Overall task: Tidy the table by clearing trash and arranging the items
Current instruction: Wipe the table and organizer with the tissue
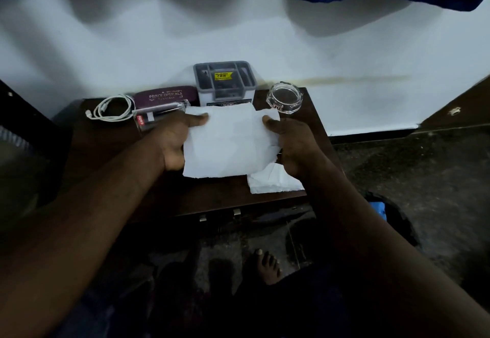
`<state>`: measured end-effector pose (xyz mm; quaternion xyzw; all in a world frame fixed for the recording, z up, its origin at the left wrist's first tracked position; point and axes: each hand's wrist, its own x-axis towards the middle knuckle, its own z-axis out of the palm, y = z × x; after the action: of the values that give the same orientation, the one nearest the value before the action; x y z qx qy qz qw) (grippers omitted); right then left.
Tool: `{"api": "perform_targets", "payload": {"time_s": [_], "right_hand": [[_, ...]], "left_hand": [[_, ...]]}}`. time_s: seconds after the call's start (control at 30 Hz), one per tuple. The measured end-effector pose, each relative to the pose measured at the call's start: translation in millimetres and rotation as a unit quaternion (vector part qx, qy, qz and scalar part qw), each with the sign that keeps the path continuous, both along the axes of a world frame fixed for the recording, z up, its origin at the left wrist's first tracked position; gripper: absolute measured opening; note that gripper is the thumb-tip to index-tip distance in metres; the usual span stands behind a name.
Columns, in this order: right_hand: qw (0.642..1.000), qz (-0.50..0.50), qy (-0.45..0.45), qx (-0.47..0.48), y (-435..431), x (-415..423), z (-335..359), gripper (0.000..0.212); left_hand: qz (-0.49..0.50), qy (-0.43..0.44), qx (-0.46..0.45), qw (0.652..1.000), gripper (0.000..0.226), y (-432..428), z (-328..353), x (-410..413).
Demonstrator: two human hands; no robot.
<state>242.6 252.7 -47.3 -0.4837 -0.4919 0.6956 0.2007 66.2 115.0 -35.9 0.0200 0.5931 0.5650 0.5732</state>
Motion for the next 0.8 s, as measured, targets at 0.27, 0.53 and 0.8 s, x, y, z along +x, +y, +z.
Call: {"api": "perform_targets", "payload": {"time_s": [0.27, 0.53, 0.8], "right_hand": [[0.991, 0.068, 0.064, -0.096, -2, 1, 2, 0.037], [0.993, 0.081, 0.01, -0.088, -4, -3, -8, 0.04], [0.984, 0.127, 0.038, -0.121, -10, -8, -11, 0.05]], "left_hand": [[-0.027, -0.017, 0.078, 0.996, 0.054, 1, -2, -3], [-0.033, -0.03, 0.04, 0.998, 0.051, 5, -4, 18], [-0.029, 0.035, 0.062, 0.997, 0.06, 10, 3, 13]]}}
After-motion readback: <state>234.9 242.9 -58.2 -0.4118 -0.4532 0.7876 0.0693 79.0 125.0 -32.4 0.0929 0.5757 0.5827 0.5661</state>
